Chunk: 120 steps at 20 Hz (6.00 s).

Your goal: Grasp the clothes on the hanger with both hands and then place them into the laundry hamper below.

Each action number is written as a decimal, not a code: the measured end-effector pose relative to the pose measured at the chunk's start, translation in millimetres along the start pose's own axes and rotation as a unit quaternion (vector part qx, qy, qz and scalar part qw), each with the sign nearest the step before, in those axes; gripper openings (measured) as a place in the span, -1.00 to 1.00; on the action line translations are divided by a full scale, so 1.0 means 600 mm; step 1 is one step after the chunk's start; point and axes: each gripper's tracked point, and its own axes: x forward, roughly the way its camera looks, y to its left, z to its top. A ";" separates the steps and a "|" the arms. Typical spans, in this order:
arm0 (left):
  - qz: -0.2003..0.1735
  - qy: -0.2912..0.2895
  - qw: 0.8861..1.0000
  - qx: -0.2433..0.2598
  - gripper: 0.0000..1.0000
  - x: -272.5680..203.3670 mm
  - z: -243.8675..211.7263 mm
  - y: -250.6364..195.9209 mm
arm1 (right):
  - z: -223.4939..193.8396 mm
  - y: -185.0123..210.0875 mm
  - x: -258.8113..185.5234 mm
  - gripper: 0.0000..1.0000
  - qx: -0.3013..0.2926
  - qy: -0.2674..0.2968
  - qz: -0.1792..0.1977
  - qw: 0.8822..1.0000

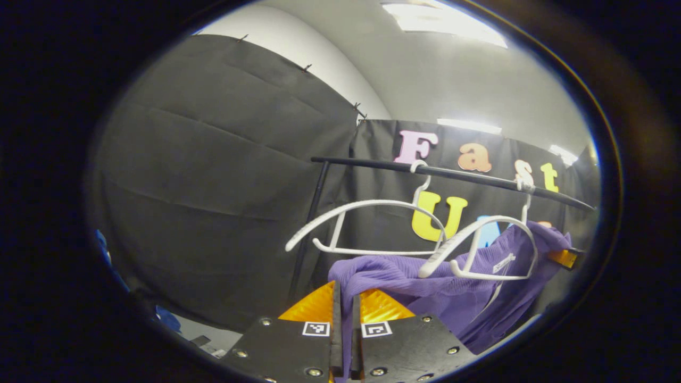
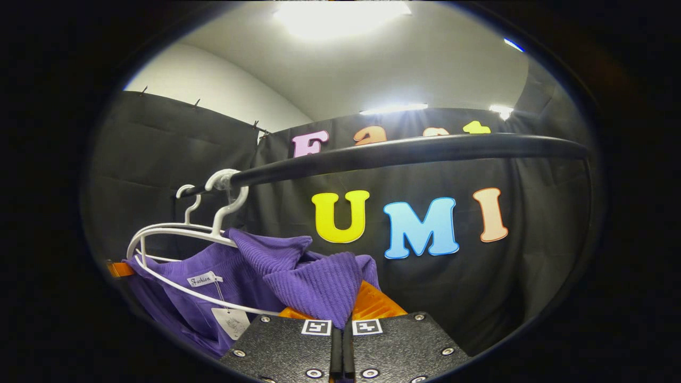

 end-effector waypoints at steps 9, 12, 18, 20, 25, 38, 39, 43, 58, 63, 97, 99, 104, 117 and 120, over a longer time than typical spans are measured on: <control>-0.034 0.027 0.999 0.014 -0.87 0.004 -0.045 -0.100 | -0.021 -0.125 0.015 -1.00 0.000 -0.001 -0.061 0.998; -0.035 0.035 0.999 0.016 -0.87 0.012 -0.063 -0.123 | -0.037 -0.156 0.022 -1.00 0.001 0.005 -0.071 0.997; -0.041 0.053 0.998 0.021 -0.87 -0.003 -0.097 -0.179 | -0.075 -0.216 0.042 -1.00 -0.001 0.018 -0.088 0.996; -0.043 0.060 0.997 0.025 -0.87 -0.007 -0.108 -0.187 | -0.091 -0.239 0.046 -0.99 -0.003 0.024 -0.093 0.995; -0.042 0.076 0.995 0.043 -0.87 -0.010 -0.134 -0.225 | -0.127 -0.257 0.069 -0.99 -0.011 0.048 -0.094 0.994; -0.074 0.123 0.988 0.058 -0.87 -0.074 -0.179 -0.236 | -0.205 -0.192 -0.016 -0.99 -0.015 0.116 -0.046 0.992; -0.081 0.125 0.987 0.055 -0.87 -0.082 -0.178 -0.224 | -0.205 -0.188 -0.025 -1.00 -0.016 0.121 -0.052 0.991; -0.120 0.127 0.983 0.056 -0.87 -0.103 -0.162 -0.172 | -0.184 -0.156 -0.087 -1.00 -0.018 0.131 -0.091 0.987; -0.257 0.186 0.945 0.075 -0.87 -0.236 -0.220 0.009 | -0.208 0.052 -0.412 -0.99 0.006 0.183 -0.201 0.962; -0.248 0.250 0.932 0.082 -0.87 -0.265 -0.312 0.036 | -0.328 0.083 -0.479 -0.98 0.051 0.265 -0.190 0.944; -0.338 0.369 0.849 0.170 0.92 -0.367 -0.600 0.029 | -0.580 0.164 -0.563 0.89 0.053 0.450 -0.133 0.882; -0.337 0.366 0.850 0.172 0.92 -0.371 -0.599 0.015 | -0.571 0.136 -0.581 0.94 0.055 0.442 -0.149 0.883; -0.328 0.349 0.859 0.181 0.91 -0.397 -0.569 -0.035 | -0.553 0.077 -0.610 0.94 0.070 0.423 -0.162 0.889; -0.173 0.311 0.923 0.147 1.00 -0.502 -0.434 -0.132 | -0.474 -0.136 -0.682 0.92 0.070 0.361 -0.119 0.922; -0.165 0.287 0.934 0.137 0.91 -0.503 -0.361 -0.144 | -0.446 -0.169 -0.683 0.83 0.052 0.341 -0.120 0.931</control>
